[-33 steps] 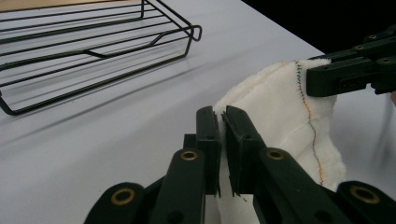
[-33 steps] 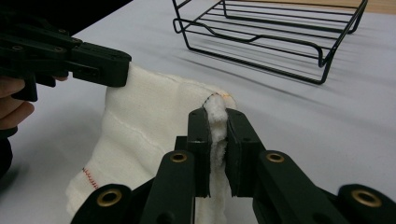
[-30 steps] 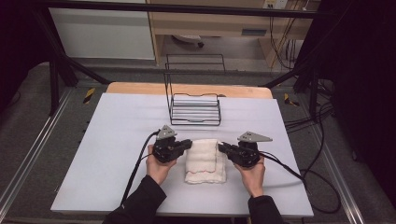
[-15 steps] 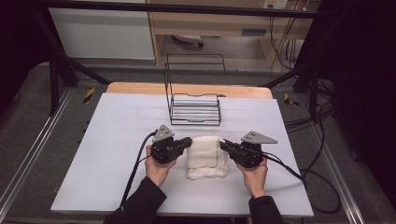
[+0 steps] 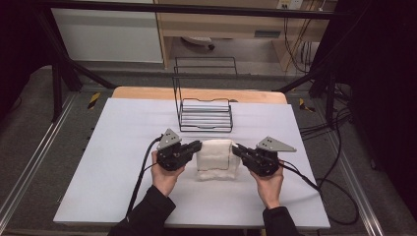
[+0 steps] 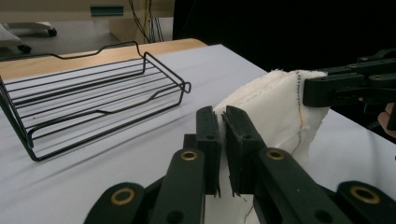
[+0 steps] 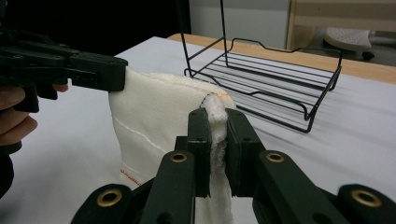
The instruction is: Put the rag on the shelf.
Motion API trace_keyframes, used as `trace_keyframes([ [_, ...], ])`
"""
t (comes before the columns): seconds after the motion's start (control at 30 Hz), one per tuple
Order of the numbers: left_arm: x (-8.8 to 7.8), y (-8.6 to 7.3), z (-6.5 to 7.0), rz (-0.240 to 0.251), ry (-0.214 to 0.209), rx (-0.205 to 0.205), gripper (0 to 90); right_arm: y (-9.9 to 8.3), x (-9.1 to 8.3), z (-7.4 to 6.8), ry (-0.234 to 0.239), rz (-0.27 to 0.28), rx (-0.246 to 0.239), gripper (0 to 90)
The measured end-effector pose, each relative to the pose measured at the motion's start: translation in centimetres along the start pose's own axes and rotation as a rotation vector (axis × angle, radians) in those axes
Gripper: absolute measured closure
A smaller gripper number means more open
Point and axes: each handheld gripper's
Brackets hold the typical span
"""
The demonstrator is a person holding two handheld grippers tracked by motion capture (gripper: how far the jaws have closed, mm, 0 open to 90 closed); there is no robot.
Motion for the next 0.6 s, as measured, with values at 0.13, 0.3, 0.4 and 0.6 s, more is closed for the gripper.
trace_keyframes([
  [0.13,-0.2,0.4,0.2,0.015,-0.004,0.001,83.8,0.3,-0.3,-0.1,-0.010,0.017,-0.005,81.5],
  [0.3,-0.5,0.7,0.4,0.033,-0.001,0.002,83.8,0.6,-0.4,-0.3,-0.016,0.031,-0.011,81.5],
  [0.4,-0.5,0.9,0.4,0.037,-0.001,0.003,83.9,0.8,-0.5,-0.4,-0.017,0.038,-0.010,81.5],
  [0.6,-0.9,1.6,0.6,0.049,0.000,0.011,83.8,1.3,-0.7,-0.5,-0.021,0.052,-0.012,81.5],
])
Point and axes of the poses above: each handheld gripper's, and its own axes: x roughly forward along the jaws, y roughly out of its top, z roughly to its right, and after that the axes turned 9 degrees about -x, right-handed
